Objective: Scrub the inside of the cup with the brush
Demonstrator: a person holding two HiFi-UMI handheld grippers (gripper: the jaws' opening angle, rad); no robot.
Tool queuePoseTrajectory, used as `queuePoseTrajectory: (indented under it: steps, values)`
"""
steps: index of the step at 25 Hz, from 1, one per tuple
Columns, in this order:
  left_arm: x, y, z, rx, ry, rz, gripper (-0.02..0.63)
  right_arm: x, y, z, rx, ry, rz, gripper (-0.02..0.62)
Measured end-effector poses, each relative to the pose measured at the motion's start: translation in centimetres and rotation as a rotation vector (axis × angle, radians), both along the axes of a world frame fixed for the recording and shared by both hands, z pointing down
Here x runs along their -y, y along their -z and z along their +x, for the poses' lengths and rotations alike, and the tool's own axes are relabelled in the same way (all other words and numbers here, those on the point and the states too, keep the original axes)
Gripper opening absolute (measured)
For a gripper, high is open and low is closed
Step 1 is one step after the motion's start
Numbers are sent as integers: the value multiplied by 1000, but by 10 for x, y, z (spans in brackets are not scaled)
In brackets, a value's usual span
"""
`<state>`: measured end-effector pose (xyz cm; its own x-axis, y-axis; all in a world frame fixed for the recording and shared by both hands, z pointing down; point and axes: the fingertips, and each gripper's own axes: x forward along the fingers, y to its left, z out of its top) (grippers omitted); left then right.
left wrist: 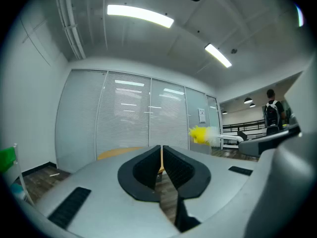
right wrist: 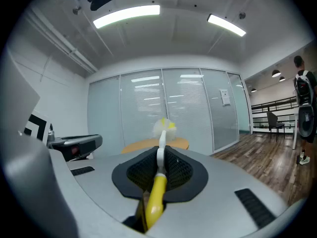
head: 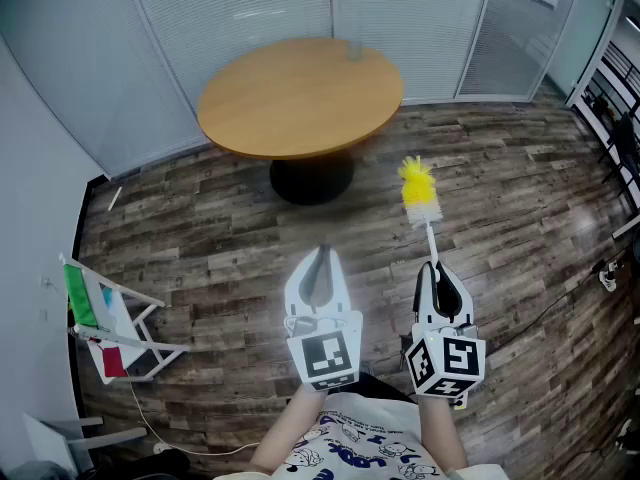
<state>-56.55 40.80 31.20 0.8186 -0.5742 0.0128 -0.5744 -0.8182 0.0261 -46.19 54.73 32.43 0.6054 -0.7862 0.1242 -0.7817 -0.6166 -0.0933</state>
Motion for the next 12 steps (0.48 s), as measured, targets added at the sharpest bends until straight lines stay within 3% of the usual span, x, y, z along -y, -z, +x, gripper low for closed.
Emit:
queuePoseTrajectory:
  steps: [12]
  values:
    - [-7, -3, 10, 14, 12, 4, 25, -10, -4, 13, 28, -1, 22, 46]
